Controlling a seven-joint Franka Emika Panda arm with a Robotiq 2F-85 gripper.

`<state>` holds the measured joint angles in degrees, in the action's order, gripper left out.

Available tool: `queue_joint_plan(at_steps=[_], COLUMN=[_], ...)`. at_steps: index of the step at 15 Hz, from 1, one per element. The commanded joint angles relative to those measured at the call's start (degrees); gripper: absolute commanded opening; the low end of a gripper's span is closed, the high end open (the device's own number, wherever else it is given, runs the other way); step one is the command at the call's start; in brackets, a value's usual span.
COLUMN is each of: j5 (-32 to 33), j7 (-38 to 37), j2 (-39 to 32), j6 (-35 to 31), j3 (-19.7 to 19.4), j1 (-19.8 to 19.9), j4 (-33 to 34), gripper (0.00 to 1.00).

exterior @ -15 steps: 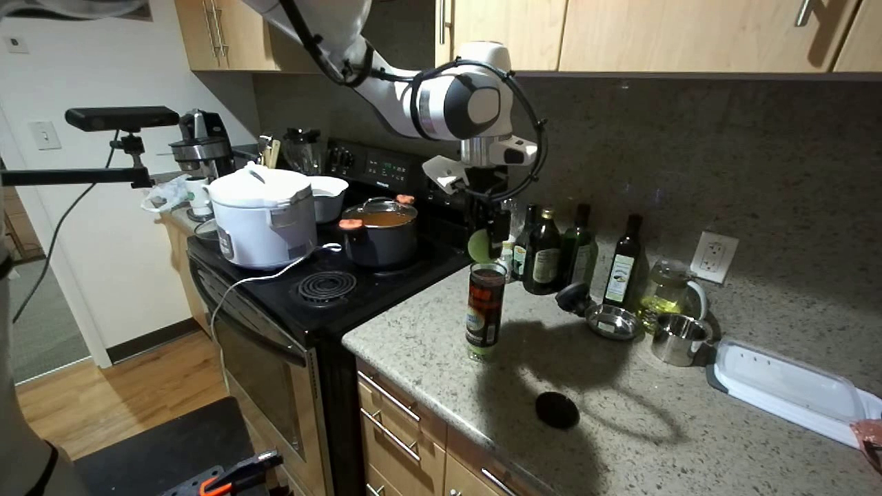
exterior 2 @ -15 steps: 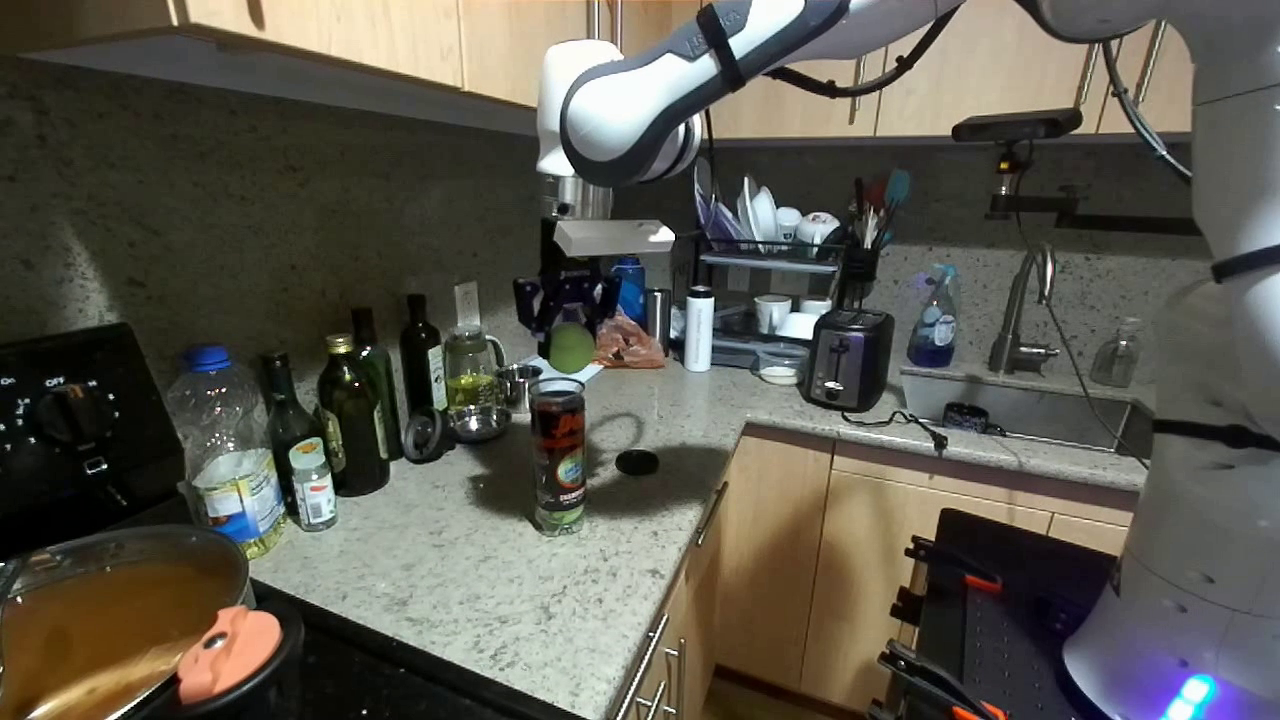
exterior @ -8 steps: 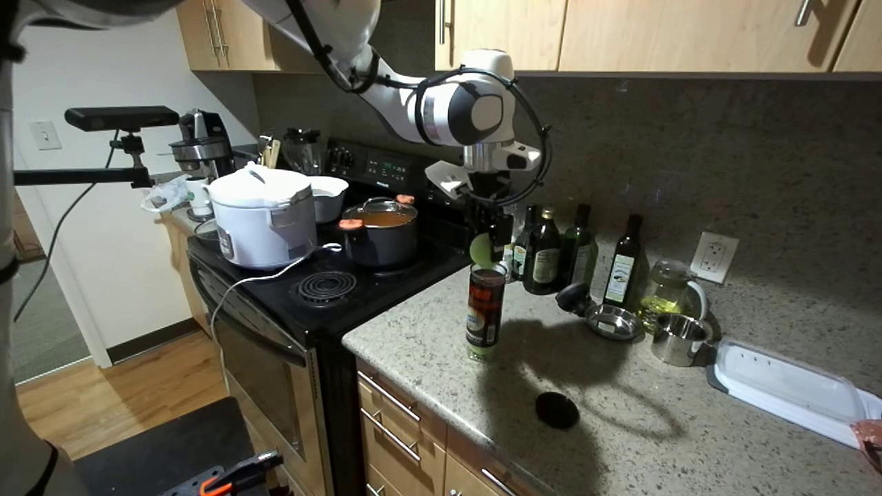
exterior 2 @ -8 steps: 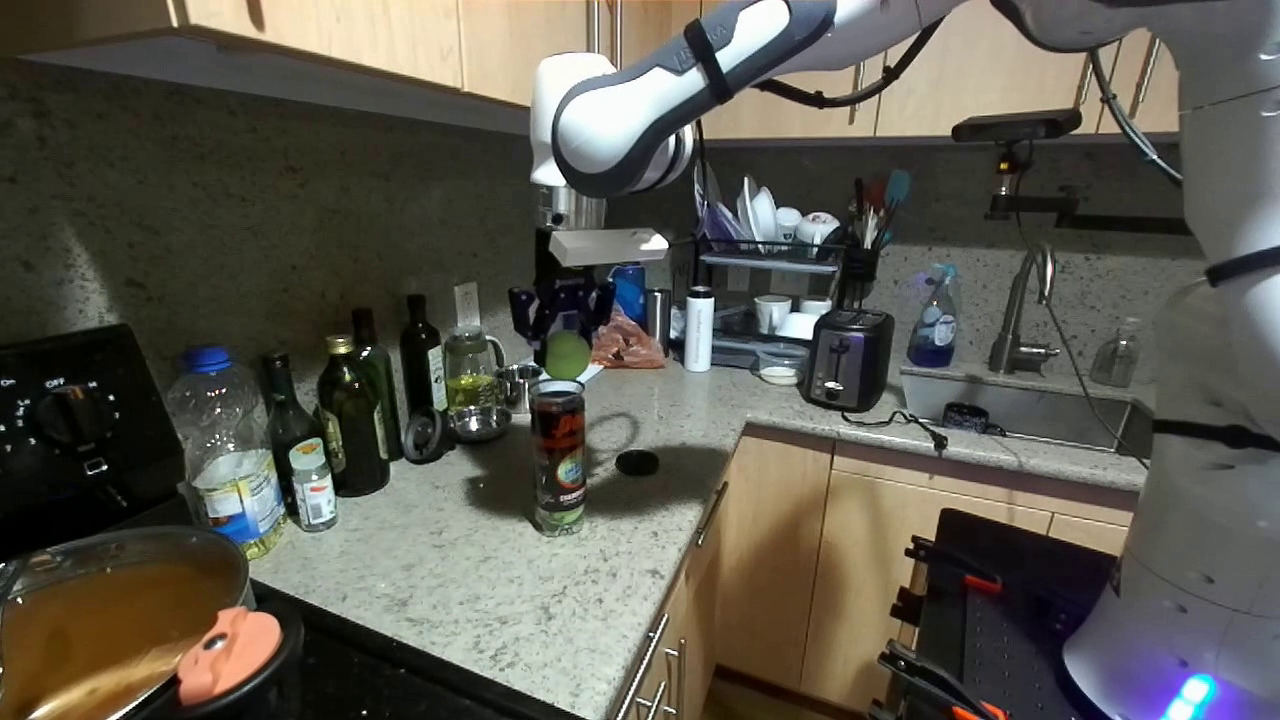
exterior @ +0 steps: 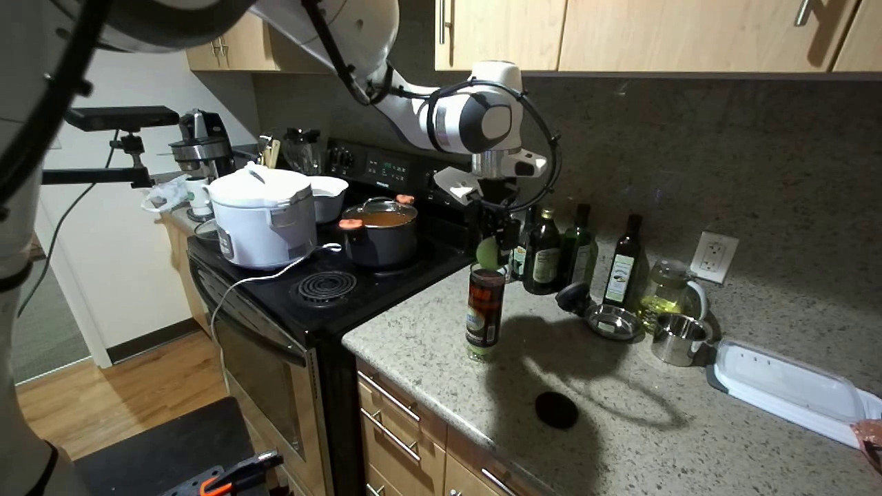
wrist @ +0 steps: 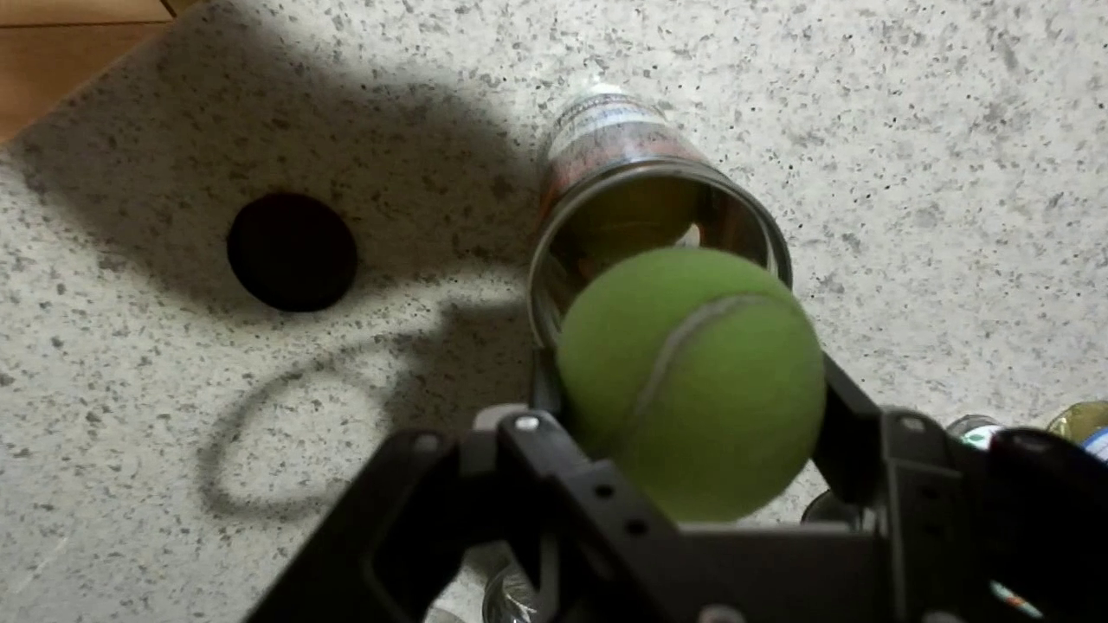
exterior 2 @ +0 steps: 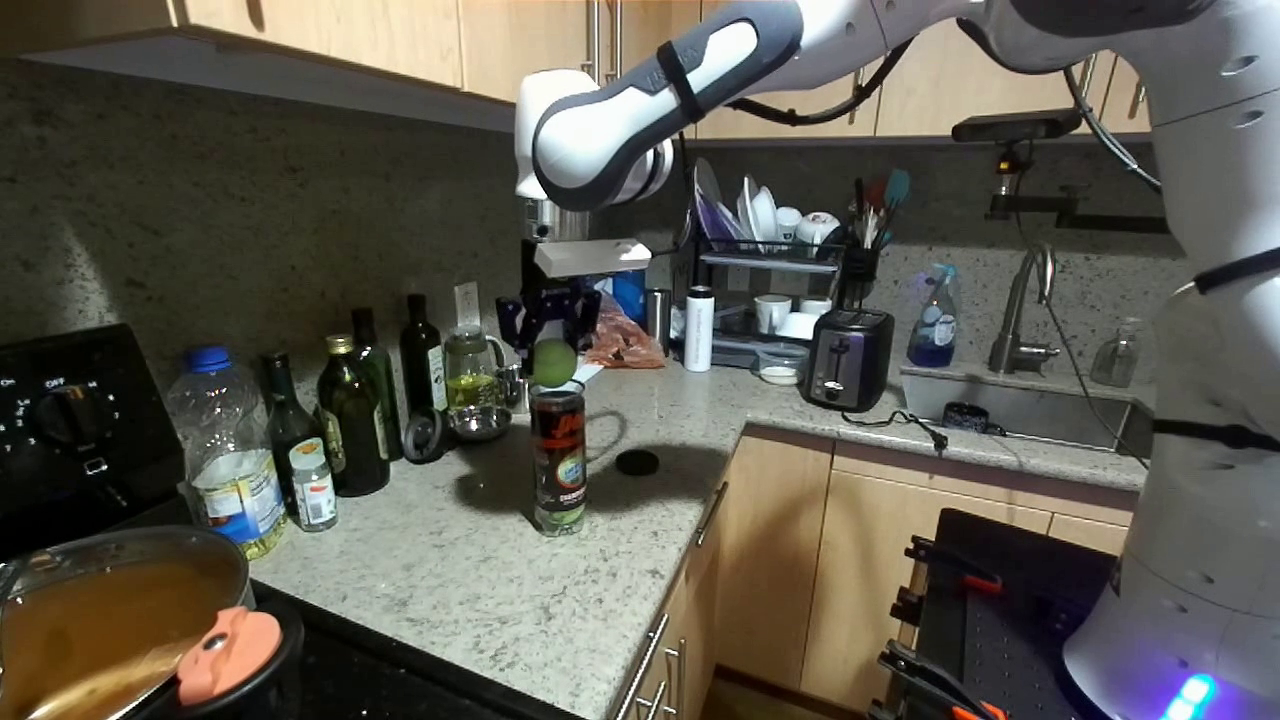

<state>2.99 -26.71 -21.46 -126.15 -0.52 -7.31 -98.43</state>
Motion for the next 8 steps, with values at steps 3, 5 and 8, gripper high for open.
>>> queue_joint_plan(at_steps=[3,5,8], j5=[-1.8,-2.1,-2.8], j7=[2.3,2.5,2.6], j2=[-1.9,-2.1,-2.3], j6=[3.0,3.1,3.1], j3=[0.3,0.4,0.5], j1=[0.4,0.5,0.6], j4=[3.2,3.3,2.9], gripper=[0.42,0.42,0.42])
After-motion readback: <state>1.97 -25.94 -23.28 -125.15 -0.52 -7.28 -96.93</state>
